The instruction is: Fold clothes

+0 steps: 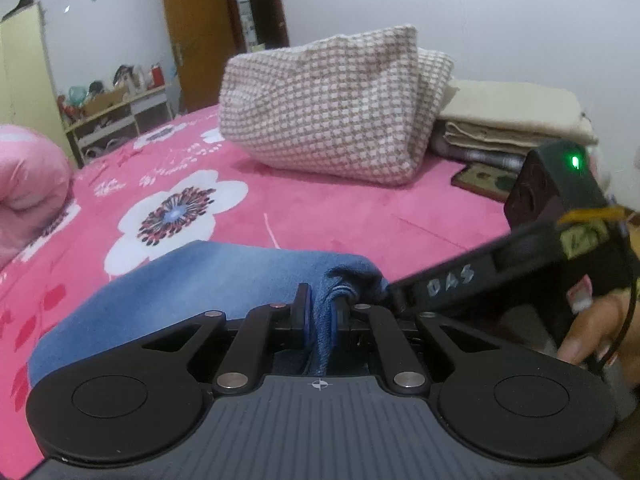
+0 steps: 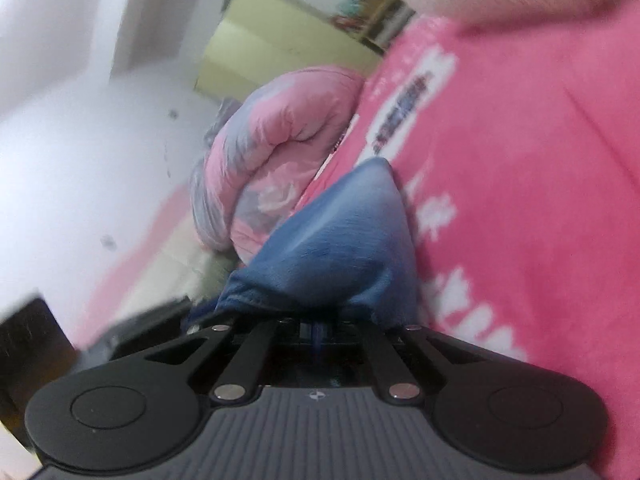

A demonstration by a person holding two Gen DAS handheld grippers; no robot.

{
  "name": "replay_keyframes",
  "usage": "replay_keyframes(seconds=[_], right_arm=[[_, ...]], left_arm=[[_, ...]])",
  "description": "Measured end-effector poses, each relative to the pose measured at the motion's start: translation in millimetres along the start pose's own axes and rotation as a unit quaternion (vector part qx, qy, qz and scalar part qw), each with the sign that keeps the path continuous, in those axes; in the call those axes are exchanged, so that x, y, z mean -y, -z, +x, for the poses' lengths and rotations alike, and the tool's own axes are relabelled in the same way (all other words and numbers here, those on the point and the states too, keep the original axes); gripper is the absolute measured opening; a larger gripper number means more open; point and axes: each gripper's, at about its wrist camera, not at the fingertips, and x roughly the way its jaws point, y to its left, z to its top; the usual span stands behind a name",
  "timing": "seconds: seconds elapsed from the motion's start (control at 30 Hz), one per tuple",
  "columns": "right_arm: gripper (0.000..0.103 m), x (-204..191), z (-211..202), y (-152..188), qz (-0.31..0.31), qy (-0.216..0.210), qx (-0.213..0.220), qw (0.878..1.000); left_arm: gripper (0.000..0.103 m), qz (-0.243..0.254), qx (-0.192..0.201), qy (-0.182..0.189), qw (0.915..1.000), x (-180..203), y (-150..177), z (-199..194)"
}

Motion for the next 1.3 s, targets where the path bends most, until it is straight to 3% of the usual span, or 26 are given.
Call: replay_keyframes(seconds=[0.07,0.13,0.27,0.33,0.43,0.6,0.73,0.97,1.1,1.17,1.3], right_arm=[[0.000,0.8,-5.8,-3.2,0.006,0.003,-0.016,1.000],[0.000,-3.6,-18.7,-2.2,-0.025,0.007,-0.017,1.000],[0.011,-12.8,-49.6,3.2,-0.059,0.000,-0.009,0.998],[0.011,-22.8,-62.4,4.7,-0.095,0.036,0.002,0.995],[0.010,-35.8,-59.2,3.6,-0.163,0.111,-0.002,0.980],[0.008,-27.3,-33.0,-6.8,-0.120,0.082,-0.010,0.989],[0.008,-17.1,-34.6,-10.0,-0.071,0.049,-0.013,0.996],[0.007,-7.3,-25.7,-11.6,-0.022,0.022,-0.017,0.999],[0.007,5.0,-23.2,-5.5,0.048,0.005,0.011,0.999],[0.007,10.5,-31.1,-5.1,0.075,0.000,0.021,0.997],[0.008,10.3,-63.2,-12.2,0.057,0.026,0.058,0.996]], left_arm=[[0.007,0.002,0.003,0.002,1.0000,1.1,2.3,-0.3],[0.007,-0.007,0.003,0.006,1.0000,-1.0,3.7,-0.1],[0.007,-0.011,0.007,0.006,0.9999,-2.6,5.1,-0.2],[0.007,-0.011,0.010,0.004,0.9999,-2.4,4.1,-1.9],[0.007,-0.011,0.016,0.003,0.9998,-2.3,2.4,-4.8],[0.007,-0.005,0.019,0.000,0.9998,-1.4,2.6,-7.0],[0.007,-0.002,0.024,-0.001,0.9997,-1.2,1.7,-8.3],[0.007,0.002,0.024,-0.005,0.9997,2.1,6.4,-5.5],[0.007,0.052,0.031,-0.020,0.9980,13.2,13.7,-3.0],[0.007,0.109,0.026,-0.036,0.9930,26.5,21.4,1.0],[0.007,0.177,0.017,-0.055,0.9826,39.8,32.6,5.7]])
